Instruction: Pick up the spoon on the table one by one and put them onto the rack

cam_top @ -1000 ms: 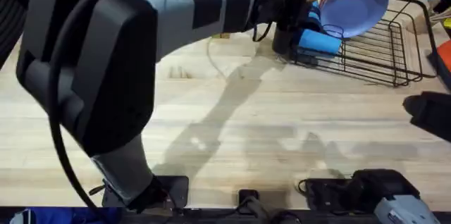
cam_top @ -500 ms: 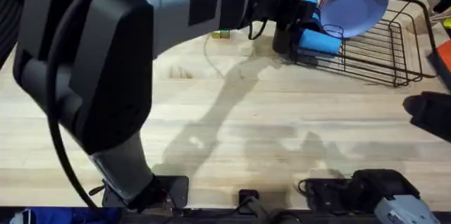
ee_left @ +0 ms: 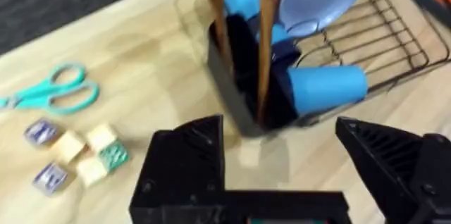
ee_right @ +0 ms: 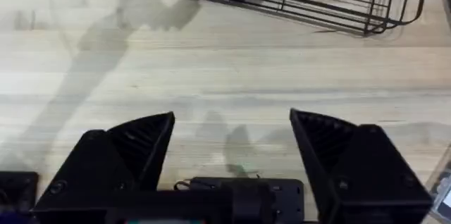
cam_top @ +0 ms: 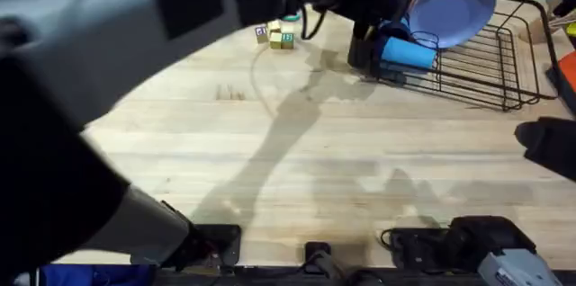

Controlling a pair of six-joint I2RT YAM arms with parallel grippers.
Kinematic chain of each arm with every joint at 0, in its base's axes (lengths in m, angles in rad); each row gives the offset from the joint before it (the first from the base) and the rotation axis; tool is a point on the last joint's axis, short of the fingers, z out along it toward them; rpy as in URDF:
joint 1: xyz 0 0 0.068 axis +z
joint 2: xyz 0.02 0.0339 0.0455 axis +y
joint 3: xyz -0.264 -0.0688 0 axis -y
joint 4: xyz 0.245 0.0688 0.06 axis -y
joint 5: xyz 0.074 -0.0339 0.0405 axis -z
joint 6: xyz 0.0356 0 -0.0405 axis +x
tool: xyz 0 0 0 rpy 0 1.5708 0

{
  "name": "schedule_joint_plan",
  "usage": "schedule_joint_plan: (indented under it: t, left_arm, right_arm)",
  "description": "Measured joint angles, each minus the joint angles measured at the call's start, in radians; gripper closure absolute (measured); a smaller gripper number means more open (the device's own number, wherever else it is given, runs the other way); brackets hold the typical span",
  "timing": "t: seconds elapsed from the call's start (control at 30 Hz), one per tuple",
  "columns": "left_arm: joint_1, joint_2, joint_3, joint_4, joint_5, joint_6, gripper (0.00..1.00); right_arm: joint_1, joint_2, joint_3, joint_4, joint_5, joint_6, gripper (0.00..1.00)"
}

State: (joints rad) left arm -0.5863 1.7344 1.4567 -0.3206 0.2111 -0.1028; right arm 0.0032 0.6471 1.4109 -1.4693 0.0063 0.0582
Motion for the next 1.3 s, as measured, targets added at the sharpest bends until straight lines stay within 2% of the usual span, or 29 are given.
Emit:
schedule_joint_plan:
  t: [0.13,0.23,0.27,0.5,0.67,0.93,1.1,1.3]
  left_arm:
    - [0.028,-0.064,0.0,-0.133,-0.01,0.017,0.03]
    - [0.067,-0.114,0.0,-0.249,-0.019,0.022,0.026]
    - [0.12,-0.173,0.0,-0.352,-0.023,0.023,0.024]
    - [0.263,-0.347,0.0,-0.549,-0.025,0.026,0.008]
    - [0.357,-0.438,0.0,-0.634,-0.025,0.026,0.008]
    - [0.476,-0.547,0.0,-0.723,-0.025,0.026,0.007]
    - [0.516,-0.617,0.0,-0.76,-0.025,0.026,0.007]
    - [0.527,-0.655,0.0,-0.794,-0.025,0.026,0.007]
  right_arm:
    - [0.0,0.0,0.0,0.0,0.0,-0.001,0.005]
    - [0.0,0.0,0.0,0.013,0.0,-0.003,0.004]
    - [0.0,0.0,0.0,0.054,0.0,-0.003,0.004]
    - [0.0,0.0,0.0,0.163,0.0,-0.023,0.006]
    - [0.0,0.026,0.0,0.228,-0.001,-0.043,0.005]
    - [0.0,0.199,0.0,0.317,-0.008,-0.056,0.005]
    - [0.0,0.311,0.0,0.36,-0.036,-0.059,0.004]
    - [0.0,0.403,0.0,0.362,-0.074,-0.059,0.005]
